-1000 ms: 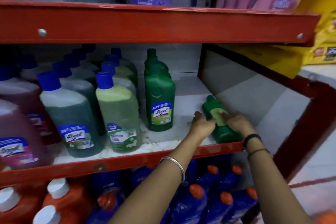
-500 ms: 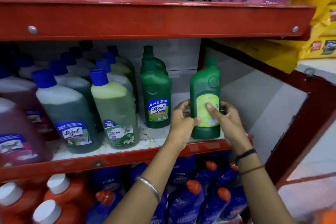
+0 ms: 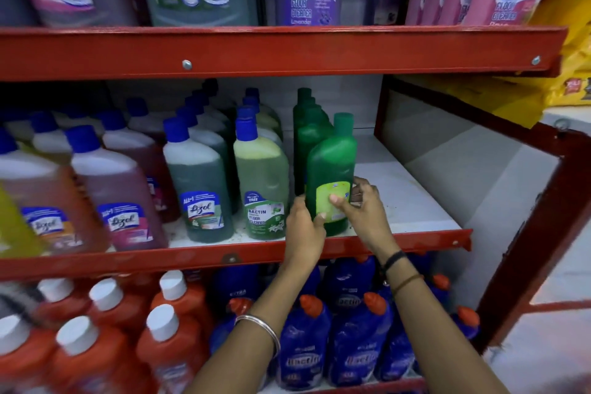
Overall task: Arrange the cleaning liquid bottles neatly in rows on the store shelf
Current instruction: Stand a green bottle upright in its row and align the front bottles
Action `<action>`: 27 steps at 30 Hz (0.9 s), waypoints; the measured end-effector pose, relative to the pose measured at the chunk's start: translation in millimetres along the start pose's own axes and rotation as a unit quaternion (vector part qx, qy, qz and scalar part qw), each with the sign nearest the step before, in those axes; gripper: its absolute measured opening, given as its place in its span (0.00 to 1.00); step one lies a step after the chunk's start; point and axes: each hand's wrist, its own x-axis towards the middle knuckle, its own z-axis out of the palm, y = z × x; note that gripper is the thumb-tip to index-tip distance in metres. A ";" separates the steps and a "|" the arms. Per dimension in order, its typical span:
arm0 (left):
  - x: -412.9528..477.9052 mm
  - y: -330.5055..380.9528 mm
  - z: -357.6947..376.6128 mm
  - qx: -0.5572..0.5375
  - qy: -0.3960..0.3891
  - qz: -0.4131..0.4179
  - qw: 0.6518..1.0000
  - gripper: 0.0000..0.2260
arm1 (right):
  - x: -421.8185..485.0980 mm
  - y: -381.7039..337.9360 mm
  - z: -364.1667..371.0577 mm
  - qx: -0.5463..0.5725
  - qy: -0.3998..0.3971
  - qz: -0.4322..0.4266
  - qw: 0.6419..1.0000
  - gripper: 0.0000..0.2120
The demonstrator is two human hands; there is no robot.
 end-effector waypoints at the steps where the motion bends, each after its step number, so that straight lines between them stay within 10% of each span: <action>1: -3.4 1.1 -0.3 -0.010 0.012 0.002 1.000 0.19 | -1.5 -0.8 -1.4 0.003 0.002 -0.001 1.000 0.26; 15: -34.2 -7.8 -10.8 -0.051 -0.039 0.092 0.994 0.21 | -10.8 -13.4 -4.1 0.035 -0.054 0.015 0.998 0.26; 27: -7.8 -3.4 -12.1 -0.094 -0.047 0.003 0.994 0.32 | -7.7 0.0 -17.5 0.100 -0.165 0.048 0.980 0.20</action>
